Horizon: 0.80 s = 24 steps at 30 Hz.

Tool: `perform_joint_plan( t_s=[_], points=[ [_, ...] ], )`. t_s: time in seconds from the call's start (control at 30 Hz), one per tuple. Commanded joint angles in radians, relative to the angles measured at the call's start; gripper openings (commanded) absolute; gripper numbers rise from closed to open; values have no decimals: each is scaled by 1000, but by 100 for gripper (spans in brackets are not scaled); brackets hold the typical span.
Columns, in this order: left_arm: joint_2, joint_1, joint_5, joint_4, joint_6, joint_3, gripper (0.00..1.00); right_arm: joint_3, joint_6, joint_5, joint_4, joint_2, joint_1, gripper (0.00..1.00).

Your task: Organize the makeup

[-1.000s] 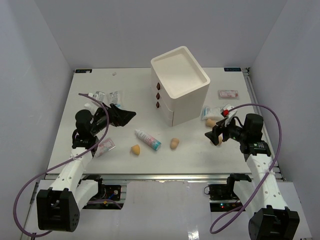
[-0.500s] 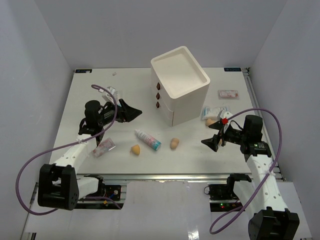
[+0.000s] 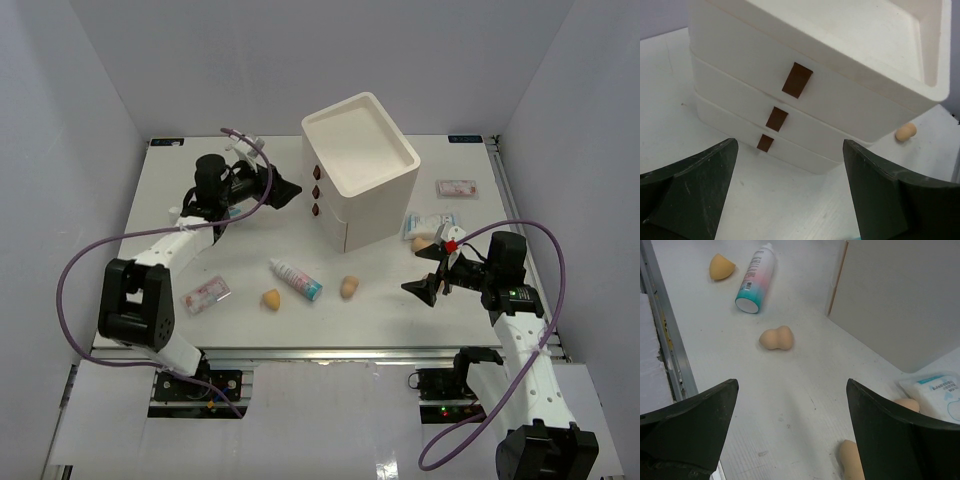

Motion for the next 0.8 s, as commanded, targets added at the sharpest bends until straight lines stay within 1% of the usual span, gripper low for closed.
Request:
perform_joint_plan(
  t_s=[0.0, 0.13, 0.2, 0.37, 0.5, 0.67, 0.73, 0.77],
  points=[
    [133, -48, 63, 34, 160, 145, 94, 37, -15, -31, 3, -17, 5, 95],
    [213, -71, 78, 30, 203, 229, 89, 36, -16, -30, 3, -15, 5, 95],
    [244, -77, 95, 23, 213, 262, 81, 36, -16, -28, 3, -15, 7, 95],
    [295, -98, 130, 18, 224, 320, 72, 37, -18, -26, 4, -11, 12, 95],
    [330, -114, 116, 12, 225, 361, 62, 39, -18, -18, 3, -9, 17, 95],
    [362, -115, 130, 4, 209, 397, 40, 39, -21, -6, 4, -7, 20, 95],
    [363, -115, 144, 4, 199, 401, 27, 39, -21, 0, 5, -7, 22, 95],
    [363, -115, 149, 4, 196, 401, 18, 39, -21, 2, 5, -7, 23, 95]
  ],
)
